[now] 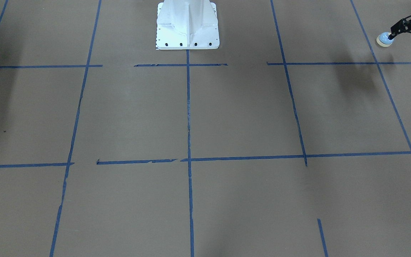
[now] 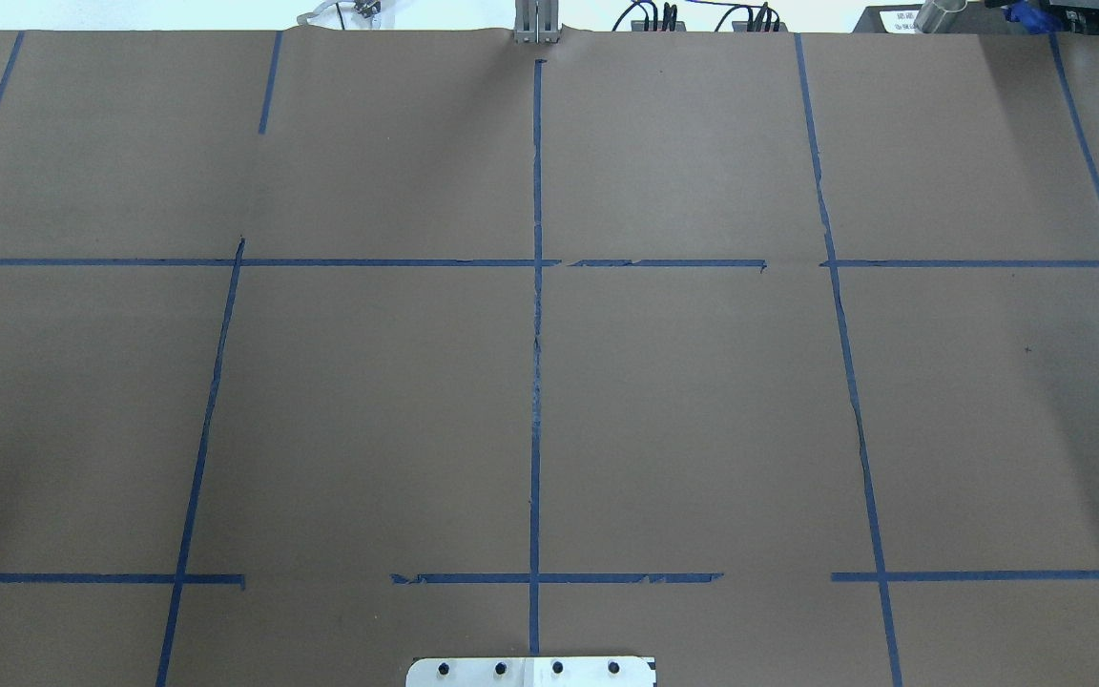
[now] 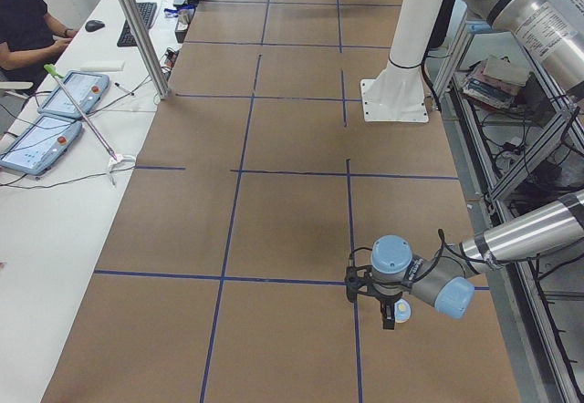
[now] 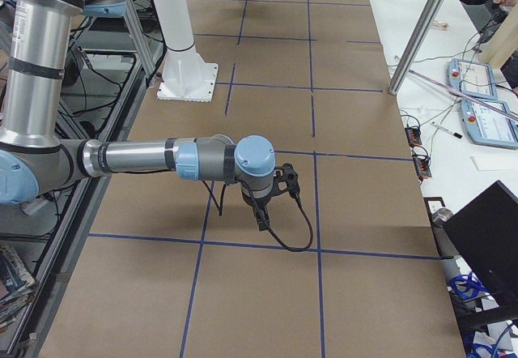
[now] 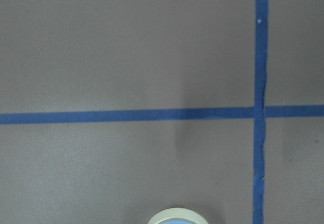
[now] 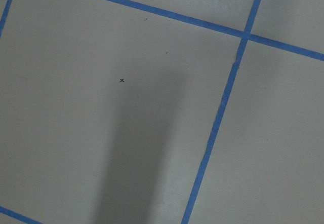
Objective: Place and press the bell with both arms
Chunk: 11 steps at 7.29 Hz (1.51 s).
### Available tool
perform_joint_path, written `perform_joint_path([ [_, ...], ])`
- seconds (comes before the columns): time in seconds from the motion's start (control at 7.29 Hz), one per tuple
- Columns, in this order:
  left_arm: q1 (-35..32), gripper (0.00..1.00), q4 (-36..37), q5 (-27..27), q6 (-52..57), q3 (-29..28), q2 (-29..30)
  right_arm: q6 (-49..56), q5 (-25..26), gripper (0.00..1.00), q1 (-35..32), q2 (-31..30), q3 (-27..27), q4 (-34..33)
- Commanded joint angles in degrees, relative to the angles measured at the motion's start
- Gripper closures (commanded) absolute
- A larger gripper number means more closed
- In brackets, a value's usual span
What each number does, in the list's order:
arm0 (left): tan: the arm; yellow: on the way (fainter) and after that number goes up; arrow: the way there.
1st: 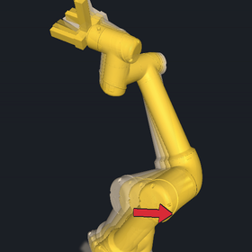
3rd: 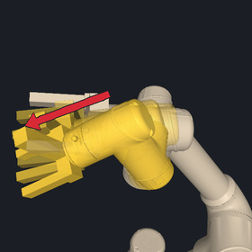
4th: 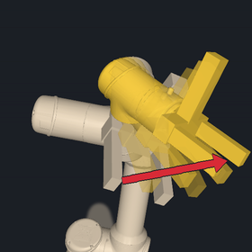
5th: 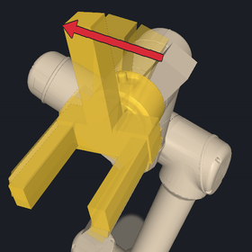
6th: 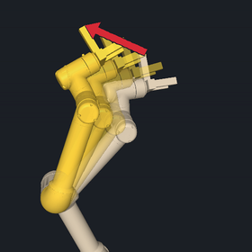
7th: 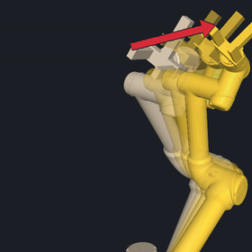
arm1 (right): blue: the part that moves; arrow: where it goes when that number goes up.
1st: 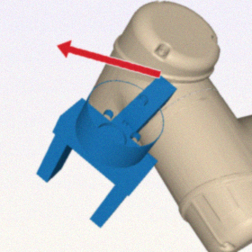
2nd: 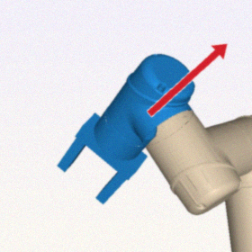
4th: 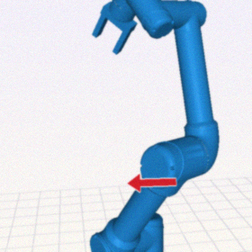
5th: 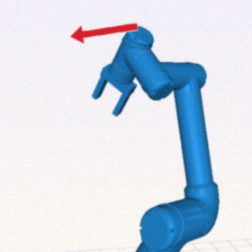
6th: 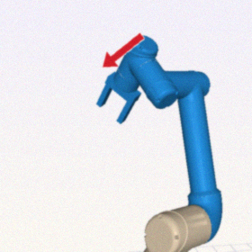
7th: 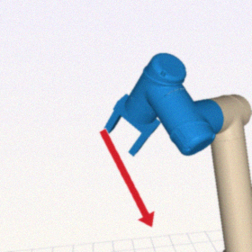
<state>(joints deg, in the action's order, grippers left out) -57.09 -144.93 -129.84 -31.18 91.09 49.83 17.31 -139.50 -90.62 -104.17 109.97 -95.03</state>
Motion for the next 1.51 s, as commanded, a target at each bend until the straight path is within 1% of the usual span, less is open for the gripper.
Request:
perform_joint_path([
  [0.0, 2.07, 0.00, -2.29, 0.02, -0.55, -2.14, -0.09, 0.00, -0.07, 0.00, 0.26, 0.02, 0.07, -0.07],
  [0.27, 6.36, 0.00, -2.29, -0.15, -0.73, -2.23, 0.09, 0.00, 0.02, 0.00, 0.53, 0.02, 0.07, -0.07],
  [0.41, 9.77, 0.00, -2.29, -0.59, -0.81, -2.23, 0.44, 0.09, 0.02, 0.00, 0.53, 0.02, 0.07, -0.07],
  [0.82, 18.22, 0.00, -2.29, 0.11, -7.47, -2.58, 3.86, 0.09, 0.02, 0.00, 0.53, 0.02, -0.02, 0.02],
  [1.1, 18.68, 0.00, -2.64, 1.16, -7.49, -3.20, 3.69, 0.09, 0.02, 0.00, 0.53, 0.02, -0.02, 0.02],
  [1.37, 18.69, 0.00, -5.88, 1.34, -9.76, -3.99, 2.73, 0.09, 0.02, 0.00, 0.53, 0.02, 0.07, 0.02],
])
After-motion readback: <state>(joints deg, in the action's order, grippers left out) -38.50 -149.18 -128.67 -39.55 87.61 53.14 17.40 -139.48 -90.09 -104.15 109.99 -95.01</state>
